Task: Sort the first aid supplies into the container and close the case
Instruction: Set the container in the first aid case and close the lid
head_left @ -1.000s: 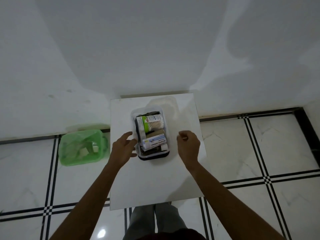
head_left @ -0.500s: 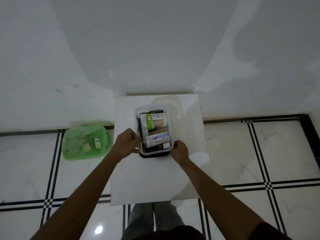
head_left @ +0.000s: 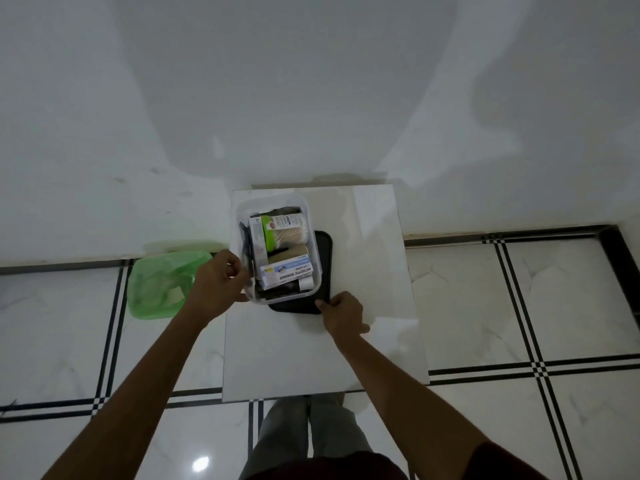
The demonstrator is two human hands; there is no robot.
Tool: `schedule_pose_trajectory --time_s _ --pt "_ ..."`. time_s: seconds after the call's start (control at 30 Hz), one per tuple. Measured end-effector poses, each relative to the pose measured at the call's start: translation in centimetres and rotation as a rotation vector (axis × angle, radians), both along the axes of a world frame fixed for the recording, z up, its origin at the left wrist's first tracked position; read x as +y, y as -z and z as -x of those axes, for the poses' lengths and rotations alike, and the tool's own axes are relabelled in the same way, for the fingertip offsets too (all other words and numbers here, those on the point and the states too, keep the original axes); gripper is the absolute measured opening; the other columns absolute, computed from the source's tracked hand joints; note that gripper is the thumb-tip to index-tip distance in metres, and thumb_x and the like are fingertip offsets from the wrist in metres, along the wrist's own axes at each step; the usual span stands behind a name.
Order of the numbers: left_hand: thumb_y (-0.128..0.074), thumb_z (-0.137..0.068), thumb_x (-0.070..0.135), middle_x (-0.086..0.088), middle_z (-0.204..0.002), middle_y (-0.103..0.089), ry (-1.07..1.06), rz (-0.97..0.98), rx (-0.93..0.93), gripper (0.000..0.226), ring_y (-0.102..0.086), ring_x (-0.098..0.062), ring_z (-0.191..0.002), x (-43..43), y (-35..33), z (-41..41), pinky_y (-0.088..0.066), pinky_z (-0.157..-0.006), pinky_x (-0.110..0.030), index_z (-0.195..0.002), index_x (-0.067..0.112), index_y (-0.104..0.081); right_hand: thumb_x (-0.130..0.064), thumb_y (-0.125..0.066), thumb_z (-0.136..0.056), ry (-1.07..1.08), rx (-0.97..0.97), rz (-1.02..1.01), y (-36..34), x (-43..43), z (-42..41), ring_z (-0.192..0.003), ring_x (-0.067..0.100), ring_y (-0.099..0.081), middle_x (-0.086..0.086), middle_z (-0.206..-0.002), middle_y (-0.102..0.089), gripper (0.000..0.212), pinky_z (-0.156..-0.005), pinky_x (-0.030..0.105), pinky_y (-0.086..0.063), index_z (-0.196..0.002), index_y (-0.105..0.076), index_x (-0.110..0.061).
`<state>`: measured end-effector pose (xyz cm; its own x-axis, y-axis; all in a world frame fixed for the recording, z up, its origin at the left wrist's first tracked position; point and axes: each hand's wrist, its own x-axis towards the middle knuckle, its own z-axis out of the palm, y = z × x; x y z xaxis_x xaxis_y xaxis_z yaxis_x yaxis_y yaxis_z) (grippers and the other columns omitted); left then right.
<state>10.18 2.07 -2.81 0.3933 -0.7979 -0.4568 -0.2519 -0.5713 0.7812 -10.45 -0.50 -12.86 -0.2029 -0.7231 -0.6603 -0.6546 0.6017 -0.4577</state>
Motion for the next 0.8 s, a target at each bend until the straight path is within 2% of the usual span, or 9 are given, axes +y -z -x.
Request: schedule_pose_trajectory --time_s 0.1,0.2,0.27,0.4,0.5,0.57,0.67,0.73,0.8 --pt "-0.058 -0.089 0.004 -0.028 -0.09 -0.065 0.009 -0.013 -0.034 0.016 -0.068 -0.037 -0.081 0.9 -0.1 -1.0 -0.06 -0.051 -0.03 -0.078 0.004 -0.047 -0.03 -0.063 -0.088 0.01 0.023 -0.017 0.3 -0.7 0.5 -0.099 0.03 -0.06 0.013 -0.1 -0.065 0.026 -0.09 0.042 -0.045 -0.095 -0.064 -0.005" --pt "-0.059 -0.088 0.004 -0.031 -0.089 -0.065 0.003 -0.028 -0.034 0.014 -0.069 -0.039 -0.081 2.0 0.5 -1.5 -0.06 -0.052 -0.03 -0.079 0.003 -0.048 -0.016 -0.057 -0.092 0.032 -0.062 0.092 0.5 -1.1 3.0 -0.083 0.025 -0.058 0.013 -0.085 -0.06 0.026 -0.085 0.039 -0.051 -0.067 -0.052 -0.009" --pt "-0.059 -0.088 0.003 -0.032 -0.087 -0.065 0.004 -0.037 -0.03 0.015 -0.069 -0.04 -0.08 2.5 1.2 -1.5 -0.06 -0.052 -0.03 -0.077 0.002 -0.049 -0.012 -0.055 -0.092 0.16 -0.199 0.133 -0.3 -1.4 5.1 -0.085 0.026 -0.058 0.012 -0.088 -0.059 0.021 -0.084 0.041 -0.053 -0.072 -0.05 -0.011" --pt "-0.059 -0.087 0.003 -0.034 -0.085 -0.064 0.011 -0.05 0.014 0.016 -0.067 -0.038 -0.075 2.4 2.4 -0.6 -0.061 -0.055 -0.034 -0.075 0.003 -0.049 -0.004 -0.061 -0.089 0.379 -0.651 0.132 -4.4 -3.2 6.8 -0.095 0.029 -0.063 0.015 -0.099 -0.058 0.013 -0.075 0.038 -0.059 -0.092 -0.048 -0.008" --pt "-0.058 -0.088 0.003 -0.032 -0.08 -0.064 0.041 -0.045 0.059 0.015 -0.066 -0.039 -0.074 2.1 3.1 0.7 -0.061 -0.058 -0.038 -0.076 0.004 -0.049 0.002 -0.066 -0.08 0.228 -0.715 0.128 -7.5 -4.2 5.9 -0.096 0.028 -0.063 0.012 -0.105 -0.062 0.041 -0.075 0.034 -0.056 -0.116 -0.049 -0.01" --pt "-0.058 -0.089 0.003 -0.03 -0.079 -0.063 0.042 -0.043 0.105 0.014 -0.063 -0.035 -0.073 1.8 3.4 1.7 -0.061 -0.059 -0.038 -0.078 0.004 -0.049 0.002 -0.061 -0.081 0.066 -0.622 0.237 -9.5 -4.6 4.5 -0.086 0.024 -0.064 0.01 -0.093 -0.066 0.032 -0.072 0.028 -0.056 -0.111 -0.059 -0.009" --pt "-0.06 -0.09 0.008 -0.031 -0.087 -0.065 -0.002 -0.048 0.229 0.014 -0.065 -0.033 -0.079 1.3 3.7 2.7 -0.061 -0.067 -0.043 -0.081 0.003 -0.049 -0.003 -0.057 -0.084 -0.252 -0.376 0.602 -11.7 -3.5 1.7 -0.06 0.008 -0.055 -0.001 -0.071 -0.062 0.019 -0.054 0.009 -0.044 -0.098 -0.064 -0.014" --pt "-0.06 -0.09 0.013 -0.026 -0.09 -0.065 -0.046 -0.064 0.353 0.015 -0.066 -0.035 -0.086 1.2 3.7 2.9 -0.059 -0.076 -0.05 -0.085 0.002 -0.051 -0.015 -0.059 -0.085 -0.506 -0.267 0.774 -11.0 -1.6 -0.2 -0.069 0.009 -0.058 0.003 -0.078 -0.065 0.015 -0.067 0.011 -0.049 -0.098 -0.063 -0.009" --pt "-0.056 -0.094 0.019 -0.022 -0.098 -0.066 -0.086 -0.077 0.425 0.019 -0.067 -0.036 -0.091 1.2 3.4 3.0 -0.059 -0.076 -0.048 -0.095 0.0 -0.053 -0.031 -0.056 -0.086 -0.698 -0.135 0.804 -9.0 0.8 -1.6 -0.088 0.017 -0.062 0.006 -0.091 -0.068 0.034 -0.09 0.032 -0.052 -0.112 -0.059 -0.009"
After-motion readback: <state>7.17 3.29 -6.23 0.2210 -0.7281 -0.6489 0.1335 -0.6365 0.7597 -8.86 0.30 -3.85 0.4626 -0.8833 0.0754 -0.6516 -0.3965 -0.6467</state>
